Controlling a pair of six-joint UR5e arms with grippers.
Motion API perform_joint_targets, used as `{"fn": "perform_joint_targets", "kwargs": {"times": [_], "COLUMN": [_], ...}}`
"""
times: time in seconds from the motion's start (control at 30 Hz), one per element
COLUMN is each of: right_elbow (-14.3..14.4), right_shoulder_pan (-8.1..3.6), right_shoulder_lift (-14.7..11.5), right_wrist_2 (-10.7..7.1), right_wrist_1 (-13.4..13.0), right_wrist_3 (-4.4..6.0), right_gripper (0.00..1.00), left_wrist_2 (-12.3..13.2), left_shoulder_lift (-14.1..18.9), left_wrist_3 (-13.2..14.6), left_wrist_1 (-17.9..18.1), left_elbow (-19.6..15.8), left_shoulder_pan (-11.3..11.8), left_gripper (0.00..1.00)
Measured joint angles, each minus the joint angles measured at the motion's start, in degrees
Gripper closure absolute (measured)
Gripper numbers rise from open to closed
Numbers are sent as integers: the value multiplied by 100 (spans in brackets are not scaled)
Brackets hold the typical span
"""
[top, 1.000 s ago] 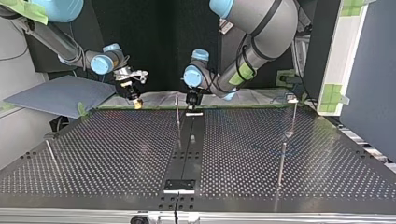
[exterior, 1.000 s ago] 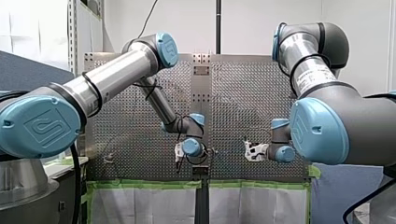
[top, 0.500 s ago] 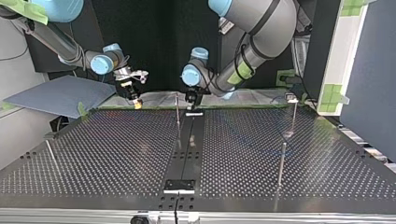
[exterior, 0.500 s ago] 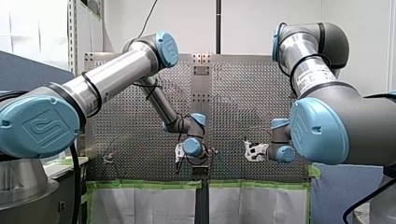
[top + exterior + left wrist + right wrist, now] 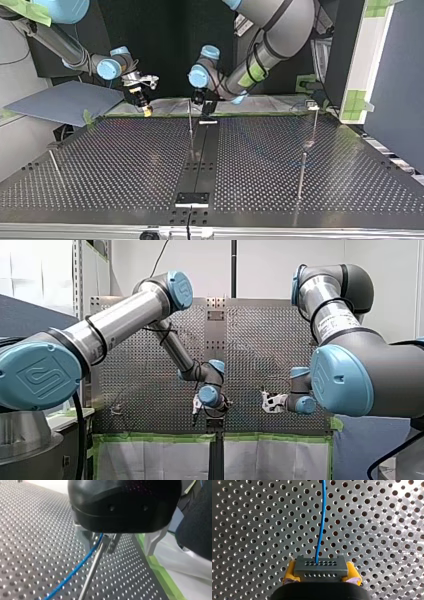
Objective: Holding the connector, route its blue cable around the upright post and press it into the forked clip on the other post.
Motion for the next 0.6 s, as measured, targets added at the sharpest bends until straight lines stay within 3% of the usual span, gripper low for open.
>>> {"fn": "perform_joint_targets", "kwargs": {"times": [0.6], "right_elbow": [-2], "right_shoulder_pan": [0], "right_shoulder_lift": [0], "right_wrist_2": [2], "right_wrist_1": [-1], "right_wrist_3": [-1], "right_gripper": [100], "left_wrist_2": [-44], "left_shoulder_lift": [197], "left_wrist_3": [44], "left_wrist_1": [-55], "left_elbow": [-168], "left_shoulder_pan": [-118], "left_gripper": [0]}}
